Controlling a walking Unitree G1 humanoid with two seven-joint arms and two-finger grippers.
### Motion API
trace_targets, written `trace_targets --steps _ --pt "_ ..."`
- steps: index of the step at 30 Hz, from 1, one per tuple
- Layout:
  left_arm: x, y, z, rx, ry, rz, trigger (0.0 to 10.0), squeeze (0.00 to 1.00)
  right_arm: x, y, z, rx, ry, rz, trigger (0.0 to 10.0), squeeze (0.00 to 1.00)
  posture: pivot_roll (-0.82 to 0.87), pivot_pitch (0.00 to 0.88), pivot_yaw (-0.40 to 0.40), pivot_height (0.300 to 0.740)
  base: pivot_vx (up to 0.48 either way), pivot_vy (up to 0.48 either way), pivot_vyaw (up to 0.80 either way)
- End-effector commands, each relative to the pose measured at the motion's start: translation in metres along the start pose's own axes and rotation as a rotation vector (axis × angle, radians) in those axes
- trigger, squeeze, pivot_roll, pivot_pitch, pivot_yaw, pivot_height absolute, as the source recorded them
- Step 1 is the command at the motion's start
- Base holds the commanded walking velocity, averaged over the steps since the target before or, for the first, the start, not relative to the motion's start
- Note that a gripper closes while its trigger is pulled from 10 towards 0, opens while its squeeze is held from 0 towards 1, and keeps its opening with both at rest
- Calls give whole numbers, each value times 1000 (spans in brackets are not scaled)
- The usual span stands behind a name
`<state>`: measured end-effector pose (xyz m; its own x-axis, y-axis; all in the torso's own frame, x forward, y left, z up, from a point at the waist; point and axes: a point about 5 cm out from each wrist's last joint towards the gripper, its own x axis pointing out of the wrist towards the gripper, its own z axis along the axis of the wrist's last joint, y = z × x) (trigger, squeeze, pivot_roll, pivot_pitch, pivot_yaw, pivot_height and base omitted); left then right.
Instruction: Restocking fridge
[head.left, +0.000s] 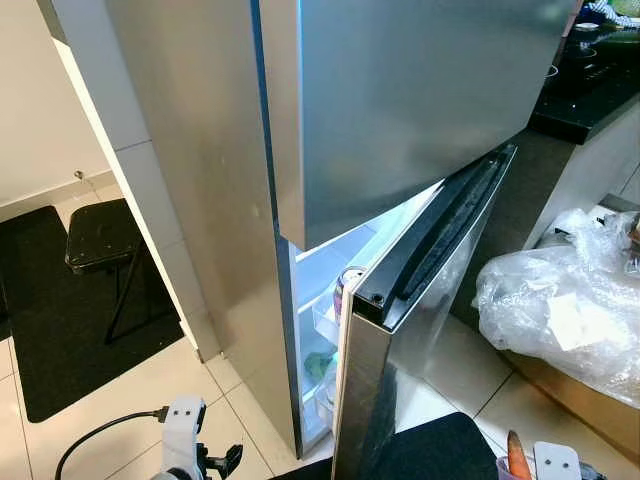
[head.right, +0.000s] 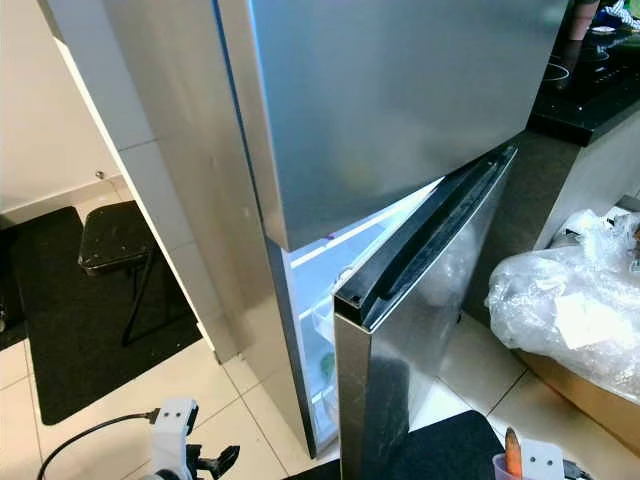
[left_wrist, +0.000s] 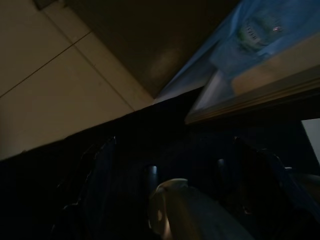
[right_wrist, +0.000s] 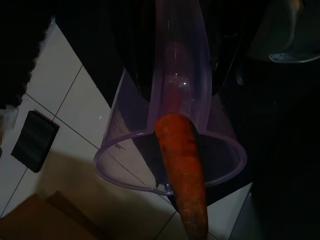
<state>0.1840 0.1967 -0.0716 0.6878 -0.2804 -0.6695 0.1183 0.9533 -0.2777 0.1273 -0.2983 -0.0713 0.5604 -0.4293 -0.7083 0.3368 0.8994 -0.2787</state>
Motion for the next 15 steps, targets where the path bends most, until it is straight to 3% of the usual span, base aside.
trace_targets --steps 1,15 --pt "-3 1 -12 -24 43 32 10000 0 0 -1 0 -4 3 -6 10000 0 50 0 8 740 -409 0 0" --pt "-2 -2 -19 -48 64 62 10000 0 1 8 2 -19 0 26 10000 0 50 0 0 740 -423 0 0"
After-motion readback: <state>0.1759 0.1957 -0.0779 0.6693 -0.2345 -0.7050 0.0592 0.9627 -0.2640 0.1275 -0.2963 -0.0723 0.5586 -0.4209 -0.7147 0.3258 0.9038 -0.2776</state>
